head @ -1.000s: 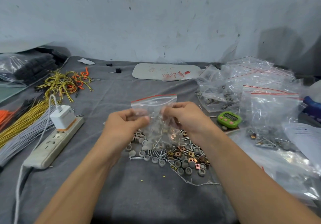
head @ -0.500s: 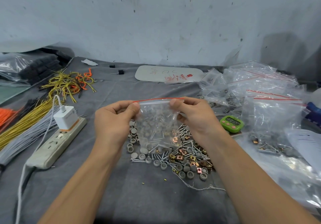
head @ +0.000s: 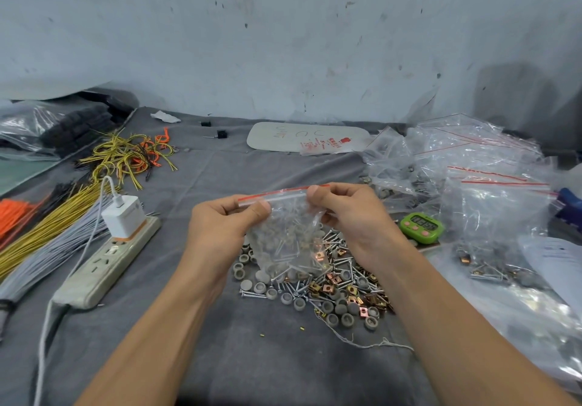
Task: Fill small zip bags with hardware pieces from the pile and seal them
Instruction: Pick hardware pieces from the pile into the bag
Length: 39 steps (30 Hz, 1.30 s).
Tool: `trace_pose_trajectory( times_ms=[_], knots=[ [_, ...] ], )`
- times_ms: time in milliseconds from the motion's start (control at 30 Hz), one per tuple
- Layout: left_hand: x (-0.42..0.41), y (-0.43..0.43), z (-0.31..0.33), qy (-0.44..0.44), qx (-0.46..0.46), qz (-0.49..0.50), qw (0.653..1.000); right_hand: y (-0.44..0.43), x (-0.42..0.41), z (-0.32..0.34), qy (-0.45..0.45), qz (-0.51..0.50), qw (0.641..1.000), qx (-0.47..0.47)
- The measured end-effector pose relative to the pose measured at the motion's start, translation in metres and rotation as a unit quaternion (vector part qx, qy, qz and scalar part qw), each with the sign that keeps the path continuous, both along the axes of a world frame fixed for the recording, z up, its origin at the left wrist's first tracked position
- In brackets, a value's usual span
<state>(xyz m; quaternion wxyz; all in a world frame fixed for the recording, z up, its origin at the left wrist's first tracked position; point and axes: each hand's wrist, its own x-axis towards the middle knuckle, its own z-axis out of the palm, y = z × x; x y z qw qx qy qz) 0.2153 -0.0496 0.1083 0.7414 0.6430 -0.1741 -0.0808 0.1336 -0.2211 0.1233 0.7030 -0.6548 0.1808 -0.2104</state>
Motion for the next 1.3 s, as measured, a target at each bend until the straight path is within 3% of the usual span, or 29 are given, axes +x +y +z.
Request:
trace_pose_trajectory(
  times_ms=[200, 500, 667, 1300],
  knots=[
    [-0.003, -0.005, 0.000, -0.007, -0.015, -0.019, 1.000, 0.013, -0.001, -0.003, -0.027, 0.054, 0.995, -0.077],
    [-0.002, -0.008, 0.001, -0.033, -0.027, 0.000, 0.999, 0.017, 0.005, -0.005, -0.054, 0.037, 0.998, -0.008],
    [-0.007, -0.013, -0.001, -0.055, -0.022, -0.008, 0.998, 0.017, 0.006, -0.008, -0.063, 0.062, 0.995, -0.035],
    [-0.009, -0.014, -0.001, 0.036, 0.006, -0.032, 0.999, 0.015, 0.009, -0.016, -0.042, 0.036, 0.998, -0.035]
  ],
)
